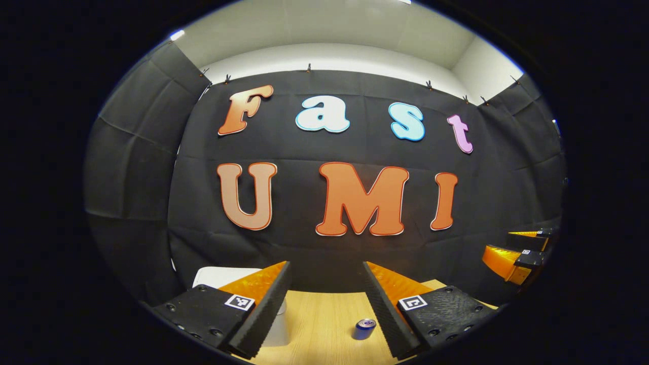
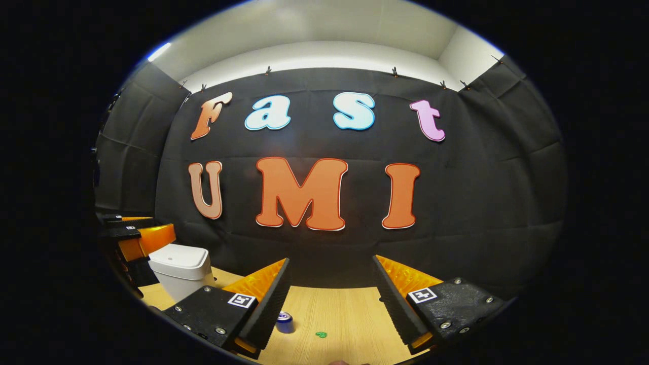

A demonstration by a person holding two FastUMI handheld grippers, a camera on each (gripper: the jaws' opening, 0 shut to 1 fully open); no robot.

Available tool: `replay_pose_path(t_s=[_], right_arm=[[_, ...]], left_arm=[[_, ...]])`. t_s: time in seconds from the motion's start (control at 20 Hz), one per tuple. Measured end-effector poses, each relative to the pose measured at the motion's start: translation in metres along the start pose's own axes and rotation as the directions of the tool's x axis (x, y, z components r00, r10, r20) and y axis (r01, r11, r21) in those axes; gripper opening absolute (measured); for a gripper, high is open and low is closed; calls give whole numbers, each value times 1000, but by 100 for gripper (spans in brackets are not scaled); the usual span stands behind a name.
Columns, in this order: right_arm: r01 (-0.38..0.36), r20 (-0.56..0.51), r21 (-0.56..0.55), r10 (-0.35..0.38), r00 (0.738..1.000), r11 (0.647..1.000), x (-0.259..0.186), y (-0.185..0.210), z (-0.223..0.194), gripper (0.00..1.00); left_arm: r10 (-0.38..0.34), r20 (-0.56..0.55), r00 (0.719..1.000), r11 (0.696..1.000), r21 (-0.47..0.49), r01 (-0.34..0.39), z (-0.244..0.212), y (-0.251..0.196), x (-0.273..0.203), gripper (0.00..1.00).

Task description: Press the lid of the desktop garbage bin to open it, pick up the crumpled paper on the desktop and throw it into the bin, then pick up the pop can on the desktop and drop it into the bin, and finally close the garbage bin lid.

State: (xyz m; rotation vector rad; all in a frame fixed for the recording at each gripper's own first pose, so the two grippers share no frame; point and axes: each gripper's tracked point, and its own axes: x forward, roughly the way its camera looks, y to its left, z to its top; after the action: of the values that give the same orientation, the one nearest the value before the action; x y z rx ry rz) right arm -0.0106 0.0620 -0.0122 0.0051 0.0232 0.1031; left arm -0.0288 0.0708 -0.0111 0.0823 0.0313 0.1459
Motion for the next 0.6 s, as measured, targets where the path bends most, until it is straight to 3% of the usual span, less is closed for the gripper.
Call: replay_pose_path(t_s=[0.05,0.2,0.25,0.35,0.45,0.5,0.55,0.6], right_arm=[[-4,-4,-3,4,1000,1000,0,1,-1,93],[-7,-10,-7,7,1000,1000,3,5,-5,93],[-8,-12,-7,7,1000,1000,4,5,-5,93],[-9,-20,-5,9,1000,1000,7,8,-8,93],[-11,-29,-1,11,1000,1000,9,10,-12,93],[-12,-33,-1,12,999,1000,11,11,-13,93],[-13,-35,-2,13,999,1000,11,11,-15,93],[-12,-37,-4,12,999,1000,12,12,-16,94]], left_arm=[[6,-5,1000,1000,-7,-6,-1,6,1,86],[36,-21,999,998,-48,-37,-5,26,10,56],[53,-24,998,997,-47,-54,-7,36,13,53],[97,-32,995,995,-28,-98,-10,59,20,36],[140,-61,988,990,-10,-140,-21,82,30,19],[156,-78,985,988,-8,-157,-25,94,35,5],[160,-95,983,987,-9,-161,-35,102,42,0],[162,-124,979,987,-6,-164,-45,111,46,1]])
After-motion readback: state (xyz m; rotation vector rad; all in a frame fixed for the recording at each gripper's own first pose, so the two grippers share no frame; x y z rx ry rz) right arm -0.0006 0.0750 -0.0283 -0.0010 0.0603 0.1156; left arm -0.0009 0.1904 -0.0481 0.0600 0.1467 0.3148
